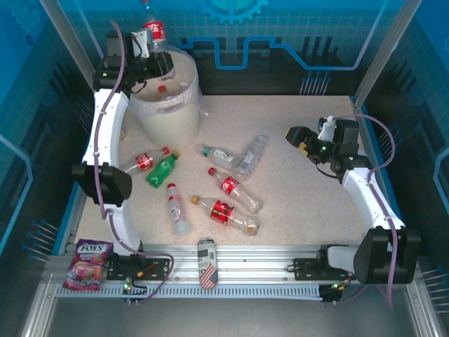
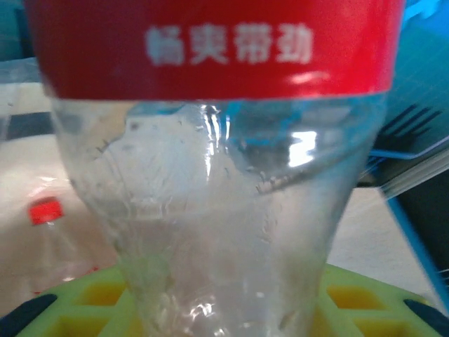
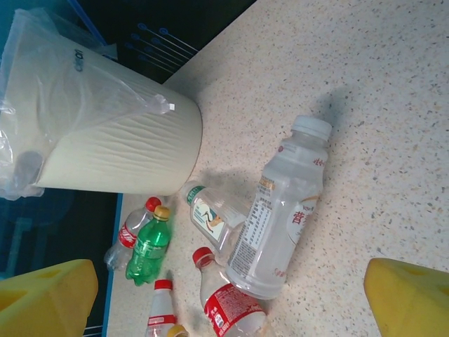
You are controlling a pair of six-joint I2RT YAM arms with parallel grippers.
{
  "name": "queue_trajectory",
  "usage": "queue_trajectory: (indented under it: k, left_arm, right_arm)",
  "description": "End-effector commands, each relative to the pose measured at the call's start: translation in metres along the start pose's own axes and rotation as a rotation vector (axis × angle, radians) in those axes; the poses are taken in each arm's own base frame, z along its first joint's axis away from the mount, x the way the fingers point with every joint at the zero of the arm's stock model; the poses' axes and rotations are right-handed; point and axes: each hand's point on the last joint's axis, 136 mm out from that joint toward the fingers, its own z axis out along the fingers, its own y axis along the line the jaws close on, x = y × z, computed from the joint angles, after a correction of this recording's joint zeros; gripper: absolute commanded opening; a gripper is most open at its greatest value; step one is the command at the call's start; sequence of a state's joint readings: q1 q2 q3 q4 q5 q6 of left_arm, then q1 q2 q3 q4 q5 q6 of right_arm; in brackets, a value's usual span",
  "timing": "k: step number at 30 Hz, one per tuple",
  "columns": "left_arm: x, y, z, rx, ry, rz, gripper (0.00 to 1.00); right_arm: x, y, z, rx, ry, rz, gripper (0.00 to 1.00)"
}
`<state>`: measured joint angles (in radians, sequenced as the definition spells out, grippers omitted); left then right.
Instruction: Put the plastic bottles in the bin
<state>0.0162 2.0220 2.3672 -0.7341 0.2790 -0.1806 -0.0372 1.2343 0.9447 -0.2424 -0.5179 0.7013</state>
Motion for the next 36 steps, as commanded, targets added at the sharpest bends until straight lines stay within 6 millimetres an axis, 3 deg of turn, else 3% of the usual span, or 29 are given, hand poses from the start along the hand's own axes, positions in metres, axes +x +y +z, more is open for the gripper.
queue_trajectory:
  k: [1, 5, 18, 21, 28, 36]
  left_arm:
    - [0.023, 0.025, 0.007, -0.072, 0.111, 0.087, 0.21]
    - [0.047, 0.036, 0.020, -0.078, 0.186, 0.101, 0.23]
    - [0.093, 0.059, 0.042, -0.096, 0.289, 0.113, 0.30]
    - [0.097, 0.062, 0.044, -0.101, 0.296, 0.110, 0.36]
    - [0.098, 0.062, 0.044, -0.100, 0.299, 0.117, 0.65]
    - [0.092, 0.060, 0.043, -0.099, 0.287, 0.126, 0.76]
  right_arm:
    - [0.004, -0.010, -0.008, 0.045, -0.003, -0.021, 0.99]
    - [0.006, -0.012, -0.006, 0.040, -0.001, -0.010, 0.99]
    - [0.010, -0.021, 0.000, 0.054, 0.015, -0.005, 0.99]
    - [0.010, -0.022, 0.000, 0.056, 0.016, -0.005, 0.99]
    - [0.009, -0.023, 0.002, 0.056, 0.018, -0.005, 0.99]
    - [0.008, -0.022, 0.004, 0.055, 0.020, 0.003, 0.99]
